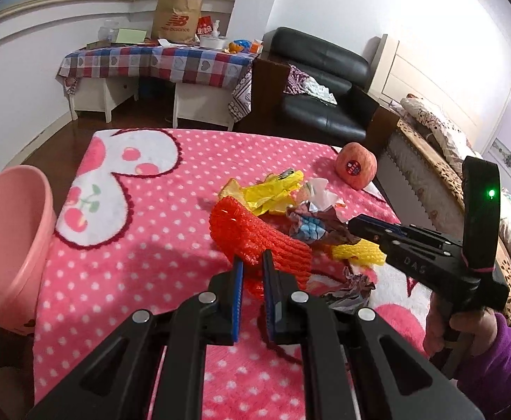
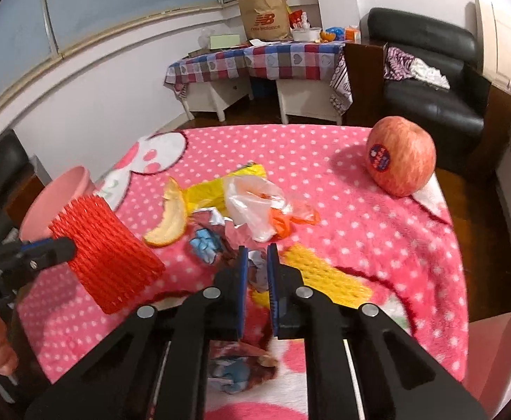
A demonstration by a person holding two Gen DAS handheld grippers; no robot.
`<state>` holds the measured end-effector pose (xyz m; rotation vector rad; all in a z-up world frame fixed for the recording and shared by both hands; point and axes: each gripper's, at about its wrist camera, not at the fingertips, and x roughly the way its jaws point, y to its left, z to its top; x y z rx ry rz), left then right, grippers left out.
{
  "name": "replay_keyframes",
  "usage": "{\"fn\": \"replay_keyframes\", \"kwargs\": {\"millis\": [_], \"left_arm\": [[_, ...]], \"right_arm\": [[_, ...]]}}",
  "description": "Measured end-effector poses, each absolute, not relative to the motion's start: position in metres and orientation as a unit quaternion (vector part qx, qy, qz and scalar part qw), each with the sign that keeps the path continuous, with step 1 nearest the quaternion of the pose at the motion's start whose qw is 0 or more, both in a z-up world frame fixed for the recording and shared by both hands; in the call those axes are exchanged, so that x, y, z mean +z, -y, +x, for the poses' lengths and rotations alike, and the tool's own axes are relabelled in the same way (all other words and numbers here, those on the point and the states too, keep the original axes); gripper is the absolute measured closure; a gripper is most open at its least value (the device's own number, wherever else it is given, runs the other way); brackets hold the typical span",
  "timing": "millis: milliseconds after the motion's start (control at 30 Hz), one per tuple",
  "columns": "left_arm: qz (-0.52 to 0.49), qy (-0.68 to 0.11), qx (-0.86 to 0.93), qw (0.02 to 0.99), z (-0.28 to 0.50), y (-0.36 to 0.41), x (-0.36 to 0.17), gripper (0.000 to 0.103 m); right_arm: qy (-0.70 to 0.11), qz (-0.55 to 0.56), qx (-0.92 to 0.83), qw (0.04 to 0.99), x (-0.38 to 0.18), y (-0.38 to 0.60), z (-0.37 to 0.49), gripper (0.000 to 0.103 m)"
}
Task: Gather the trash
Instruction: 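Grasp red mesh net with left tool while right tool grasps foil wrapper, then carry the red net and foil wrapper to the bucket and open both tools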
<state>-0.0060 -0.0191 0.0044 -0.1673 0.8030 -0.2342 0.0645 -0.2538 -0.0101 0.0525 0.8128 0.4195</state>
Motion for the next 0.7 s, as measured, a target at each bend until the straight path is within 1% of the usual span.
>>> {"fn": "replay_keyframes", "kwargs": {"millis": [33,67,100,133,367,400,433,467,567,700], "left_arm": [[-0.082,-0.389,-0.112,0.911,-0.006,0.017,0.004,0.094],[-0.084,-0.388,-0.110,0.911,-0.008,0.014,0.005,0.094],[-0.086,-0.388,-0.108,0.911,-0.009,0.013,0.005,0.094],[-0.089,-0.387,-0.106,0.912,-0.010,0.010,0.005,0.094],[-0.103,-0.382,-0.095,0.914,-0.019,-0.005,0.005,0.094],[-0.105,-0.381,-0.094,0.914,-0.020,-0.007,0.004,0.094],[-0.107,-0.380,-0.092,0.914,-0.021,-0.010,0.004,0.094],[-0.109,-0.379,-0.091,0.914,-0.023,-0.012,0.005,0.094],[-0.116,-0.375,-0.087,0.916,-0.027,-0.019,0.005,0.094],[-0.123,-0.367,-0.079,0.919,-0.032,-0.031,0.007,0.094]], "right_arm": [[-0.398,0.030,0.203,0.894,-0.010,0.254,0.066,0.083],[-0.405,0.038,0.206,0.890,-0.011,0.254,0.068,0.070],[-0.409,0.043,0.207,0.888,-0.012,0.254,0.070,0.066],[-0.414,0.045,0.207,0.885,-0.014,0.254,0.072,0.064],[-0.420,0.029,0.199,0.885,-0.022,0.245,0.071,0.064],[-0.420,0.024,0.195,0.886,-0.023,0.244,0.071,0.066],[-0.418,0.014,0.188,0.888,-0.023,0.242,0.070,0.078],[-0.419,0.006,0.182,0.889,-0.024,0.240,0.071,0.083],[-0.420,-0.001,0.180,0.890,-0.023,0.237,0.071,0.087],[-0.407,-0.006,0.189,0.893,-0.015,0.228,0.066,0.089]]}}
